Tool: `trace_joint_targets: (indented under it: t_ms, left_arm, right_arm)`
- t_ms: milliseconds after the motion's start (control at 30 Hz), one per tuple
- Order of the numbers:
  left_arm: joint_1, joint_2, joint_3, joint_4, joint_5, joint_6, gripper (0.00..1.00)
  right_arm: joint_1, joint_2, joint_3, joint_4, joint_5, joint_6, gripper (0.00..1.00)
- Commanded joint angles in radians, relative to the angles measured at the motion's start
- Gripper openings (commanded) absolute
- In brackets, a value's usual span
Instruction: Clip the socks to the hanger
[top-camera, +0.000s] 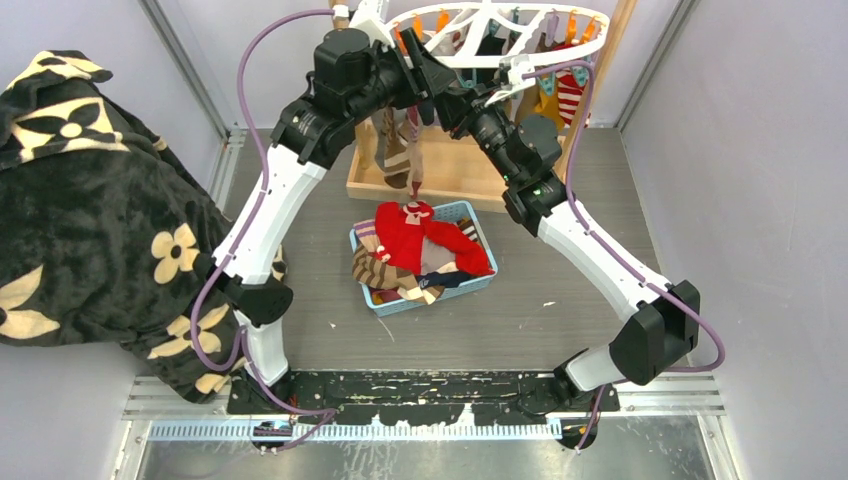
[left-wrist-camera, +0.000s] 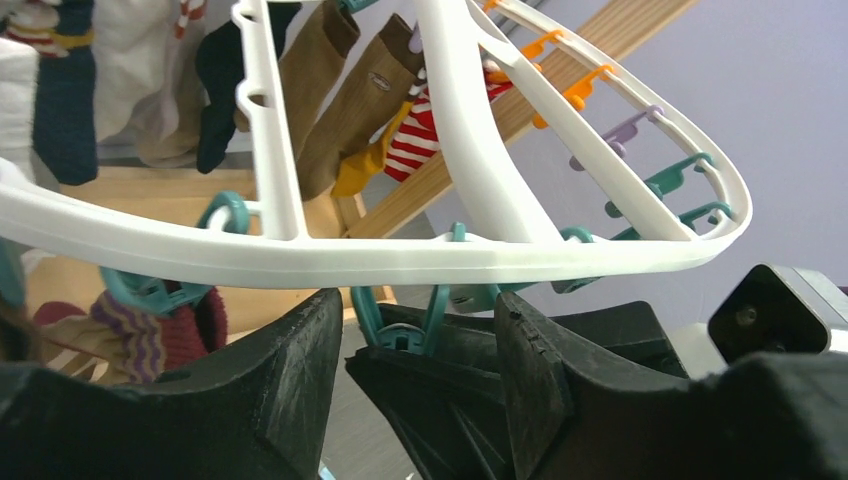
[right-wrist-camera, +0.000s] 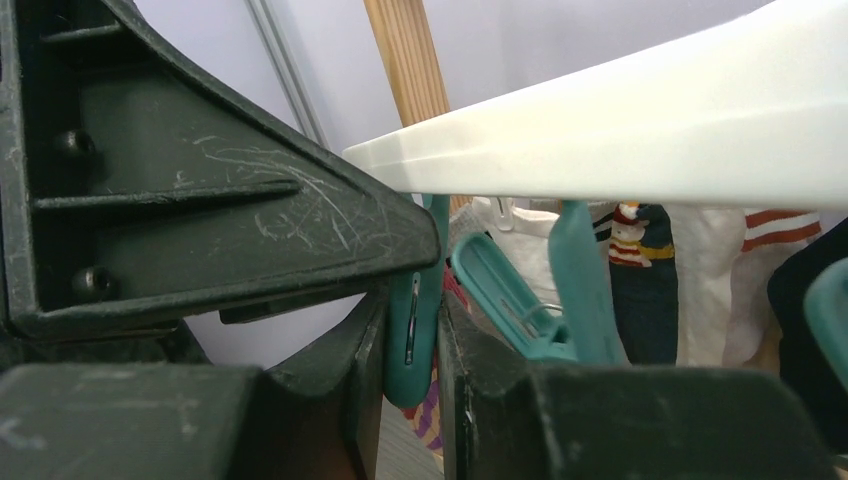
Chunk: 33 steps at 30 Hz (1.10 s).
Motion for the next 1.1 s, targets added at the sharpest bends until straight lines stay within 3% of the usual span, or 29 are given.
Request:
trace_joint_targets:
  t_ms: [0,200,400,467,567,733,1067]
  left_arm:
    - [0.012,0.007,0.051,0.029,0.066,-0.037,0.57]
    - [0.012,-0.006,0.025,0.035,0.083,-0.058,0.51]
    - [0.016,-0.004,0.027,0.041,0.066,-0.049,0.39]
    - [0.017,0.000,0.031,0.039,0.052,-0.043,0.34]
    - [0.019,0.002,0.040,0.035,0.029,-0.038,0.25]
    - [0.022,0.000,0.045,0.039,0.004,-0.022,0.16]
    - [0.021,-0.040,-0.030,0.075,-0.019,0.043,0.14]
  right_arm:
    - [0.037,-0.003,0.047,0.034,-0.116,-0.002,0.22]
    - [0.037,0.004,0.059,0.032,-0.123,0.001,0.22]
    - [0.037,0.007,0.061,0.030,-0.134,0.006,0.24]
    - [0.036,0.007,0.061,0.028,-0.138,0.008,0.31]
    - [0.037,-0.004,0.053,0.021,-0.134,0.001,0.49]
    - [0.037,-0.064,-0.007,0.018,-0.086,-0.034,0.60]
    - [0.035,-0.339,-0.222,-0.146,0.015,-0.073,0.63]
